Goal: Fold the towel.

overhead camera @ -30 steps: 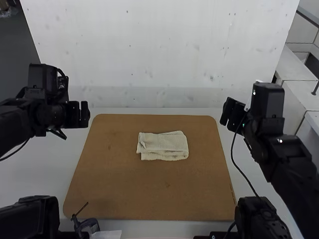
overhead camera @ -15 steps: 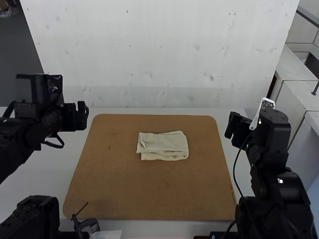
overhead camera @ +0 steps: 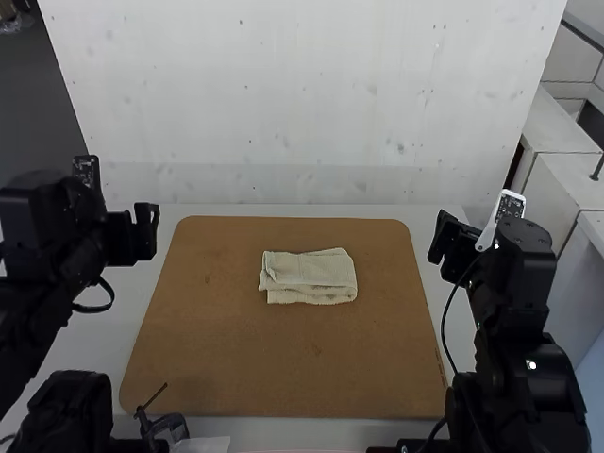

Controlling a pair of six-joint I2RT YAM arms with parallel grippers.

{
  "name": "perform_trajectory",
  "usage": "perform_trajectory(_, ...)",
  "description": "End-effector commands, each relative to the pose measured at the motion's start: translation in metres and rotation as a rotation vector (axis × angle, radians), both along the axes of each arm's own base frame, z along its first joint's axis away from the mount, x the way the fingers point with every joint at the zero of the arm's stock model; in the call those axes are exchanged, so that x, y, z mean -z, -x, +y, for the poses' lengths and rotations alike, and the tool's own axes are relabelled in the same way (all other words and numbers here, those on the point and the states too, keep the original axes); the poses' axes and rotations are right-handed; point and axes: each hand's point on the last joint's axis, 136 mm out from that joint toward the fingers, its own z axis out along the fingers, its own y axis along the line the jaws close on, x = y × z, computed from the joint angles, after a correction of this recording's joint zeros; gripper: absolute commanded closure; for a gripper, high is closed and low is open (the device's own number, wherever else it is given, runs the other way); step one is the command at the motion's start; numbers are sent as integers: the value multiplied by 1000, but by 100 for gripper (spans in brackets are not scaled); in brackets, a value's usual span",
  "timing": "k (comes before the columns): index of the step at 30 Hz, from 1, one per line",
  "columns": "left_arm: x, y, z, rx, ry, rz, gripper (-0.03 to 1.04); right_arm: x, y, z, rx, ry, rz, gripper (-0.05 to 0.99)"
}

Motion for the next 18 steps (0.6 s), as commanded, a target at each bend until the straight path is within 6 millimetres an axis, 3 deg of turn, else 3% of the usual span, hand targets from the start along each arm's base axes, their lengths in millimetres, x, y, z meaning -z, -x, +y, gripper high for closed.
perform_trajectory(1,-10,8,3,-26,21,-56,5,-2,0,-2,8,11,-15,-2)
perform_trajectory(8,-9,16,13,-77,8,-81,5,2,-1,-2,5,10,-8,-2)
perform_trajectory(16,-23,25,35,-184,-2,-144,6,4,-3,-2,7,11,-15,-2)
perform_trajectory(18,-17,28,34,-181,-4,-126,6,5,-3,-1,2,12,-13,-2)
